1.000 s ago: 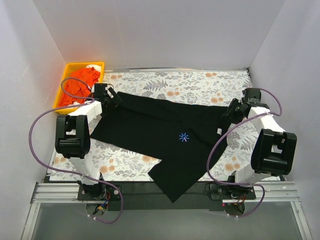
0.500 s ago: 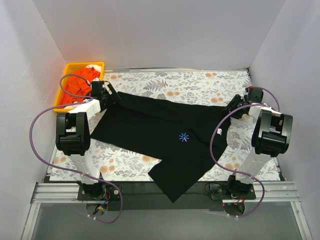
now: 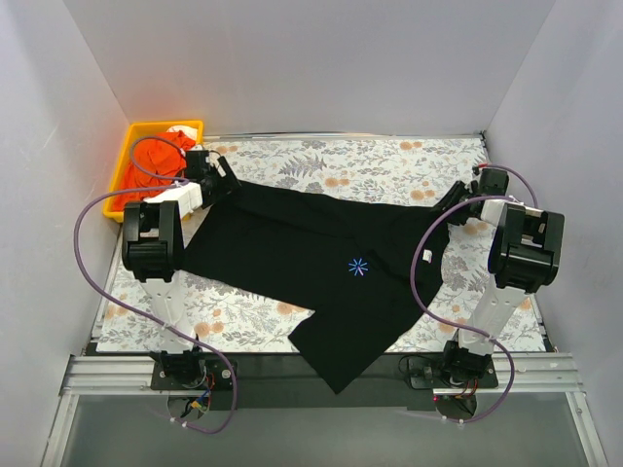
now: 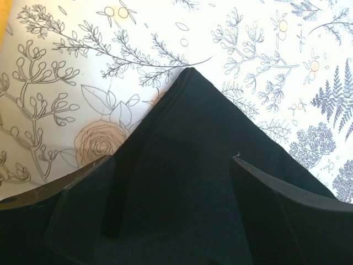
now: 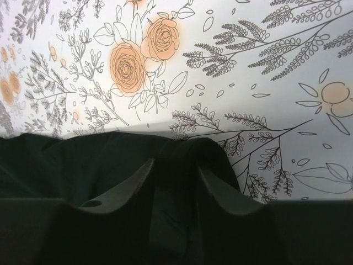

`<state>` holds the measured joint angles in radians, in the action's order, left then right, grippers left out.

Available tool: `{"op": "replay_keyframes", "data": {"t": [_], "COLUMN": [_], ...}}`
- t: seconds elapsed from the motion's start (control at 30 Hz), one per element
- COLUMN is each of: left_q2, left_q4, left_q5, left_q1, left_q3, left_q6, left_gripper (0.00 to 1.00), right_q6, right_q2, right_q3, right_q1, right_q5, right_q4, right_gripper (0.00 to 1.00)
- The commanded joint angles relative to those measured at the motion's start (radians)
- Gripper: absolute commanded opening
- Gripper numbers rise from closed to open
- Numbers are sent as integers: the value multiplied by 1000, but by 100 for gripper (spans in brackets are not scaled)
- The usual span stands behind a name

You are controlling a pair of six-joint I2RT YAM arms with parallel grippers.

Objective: Fold and stack the t-shirts
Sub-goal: Fold the tshirt

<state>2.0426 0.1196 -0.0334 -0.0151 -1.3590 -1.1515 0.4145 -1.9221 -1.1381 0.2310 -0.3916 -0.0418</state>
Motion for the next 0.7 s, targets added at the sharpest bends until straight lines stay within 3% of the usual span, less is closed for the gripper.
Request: {"op": "replay_keyframes", "data": {"t": [0.0, 0.07, 0.2, 0.23, 0.43, 0.67], "left_q2": [8, 27, 21, 16, 1, 27], "left_q4": [-3, 12, 23, 23, 23, 38], "left_q5": [-17, -19, -33, -30, 0, -13], "left_q1": [3, 3, 3, 3, 3, 3], "left_q3": [-49, -58, -20, -6, 46, 9], "left_q6": [22, 24, 7, 4, -2, -14], "left_gripper": [75, 70, 56, 47, 33, 31], "right_q6": [-13, -16, -29, -32, -45, -52], "right_q2": [-12, -21, -32, -37, -66, -97], "right_q3": [-35, -40, -66, -71, -117, -176], "right_q1": [1, 2, 8, 10, 62, 87], "right_q5": [-26, -24, -1, 8, 66, 109], "right_q4": [33, 33, 31, 31, 13, -24], "right_gripper": [30, 24, 1, 1, 1, 1]}}
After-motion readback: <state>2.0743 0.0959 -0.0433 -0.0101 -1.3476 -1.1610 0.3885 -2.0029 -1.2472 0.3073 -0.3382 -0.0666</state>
